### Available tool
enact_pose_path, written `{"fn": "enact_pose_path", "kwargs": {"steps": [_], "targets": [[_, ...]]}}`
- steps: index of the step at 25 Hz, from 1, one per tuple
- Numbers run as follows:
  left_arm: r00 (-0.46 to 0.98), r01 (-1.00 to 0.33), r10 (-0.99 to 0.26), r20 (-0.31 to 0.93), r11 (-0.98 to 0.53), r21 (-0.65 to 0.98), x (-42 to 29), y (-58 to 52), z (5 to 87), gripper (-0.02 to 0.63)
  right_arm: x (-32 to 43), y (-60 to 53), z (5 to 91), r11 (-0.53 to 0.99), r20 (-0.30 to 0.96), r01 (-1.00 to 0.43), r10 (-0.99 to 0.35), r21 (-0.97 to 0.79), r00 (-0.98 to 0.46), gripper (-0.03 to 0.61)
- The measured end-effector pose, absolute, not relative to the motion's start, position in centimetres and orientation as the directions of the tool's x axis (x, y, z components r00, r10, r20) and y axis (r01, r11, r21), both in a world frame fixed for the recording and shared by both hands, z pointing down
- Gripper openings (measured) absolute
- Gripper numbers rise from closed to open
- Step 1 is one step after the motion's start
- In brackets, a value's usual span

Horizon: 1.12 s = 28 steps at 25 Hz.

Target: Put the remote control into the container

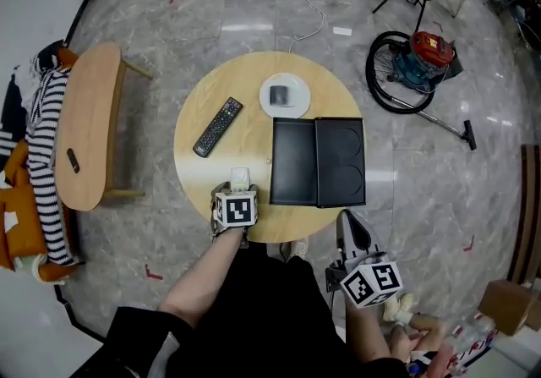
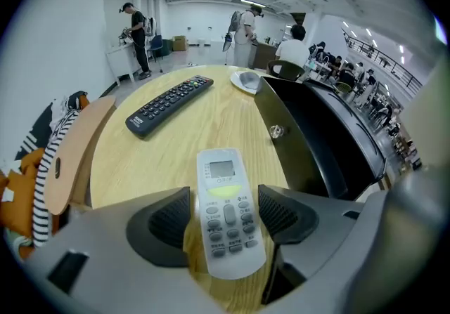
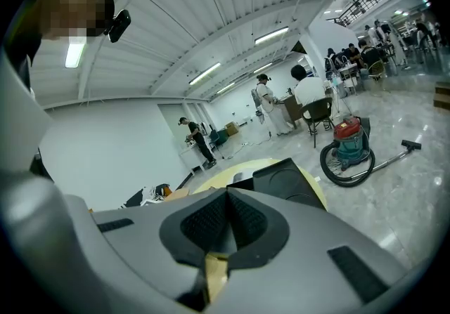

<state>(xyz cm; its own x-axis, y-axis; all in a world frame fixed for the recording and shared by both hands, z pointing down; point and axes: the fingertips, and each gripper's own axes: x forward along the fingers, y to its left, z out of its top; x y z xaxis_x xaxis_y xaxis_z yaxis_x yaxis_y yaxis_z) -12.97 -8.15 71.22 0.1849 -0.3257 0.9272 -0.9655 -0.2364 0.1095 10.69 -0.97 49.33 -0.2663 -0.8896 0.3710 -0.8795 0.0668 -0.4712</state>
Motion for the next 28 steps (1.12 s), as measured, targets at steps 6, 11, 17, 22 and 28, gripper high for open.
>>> {"fn": "enact_pose_path", "kwargs": {"steps": [6,11,17,22,28], "targets": [[0.134,-0.967,-0.323,0.937,-0.249,0.053,-13.0,-7.9,72.0,0.302,10.7,-1.5,49.5,0.096,0.366,-0.870,-0.881,-0.484,-0.301,0.006],[0.145,-0.958,-0.316,0.938,-0.281,0.054,-13.1,-7.7,71.9,0.278,10.3,-1.6,49.9,0.101,0.374,-0.859,-0.870,-0.501,-0.320,0.006],[0.212,-0.929,-0.339,0.917,-0.361,0.082,-13.5,-8.3,71.1,0.262,8.6,-3.4,51.4,0.140,0.404,-0.869,-0.843,-0.475,-0.356,0.006],[0.282,-0.889,-0.409,0.868,-0.452,0.075,-13.4,-10.4,68.6,0.262,8.0,-3.9,51.5,0.156,0.404,-0.866,-0.835,-0.475,-0.373,0.006],[0.389,-0.721,-0.412,0.824,-0.693,-0.006,-11.1,-11.0,65.4,0.262,8.7,-3.7,51.4,0.126,0.403,-0.866,-0.846,-0.484,-0.348,0.006]]}}
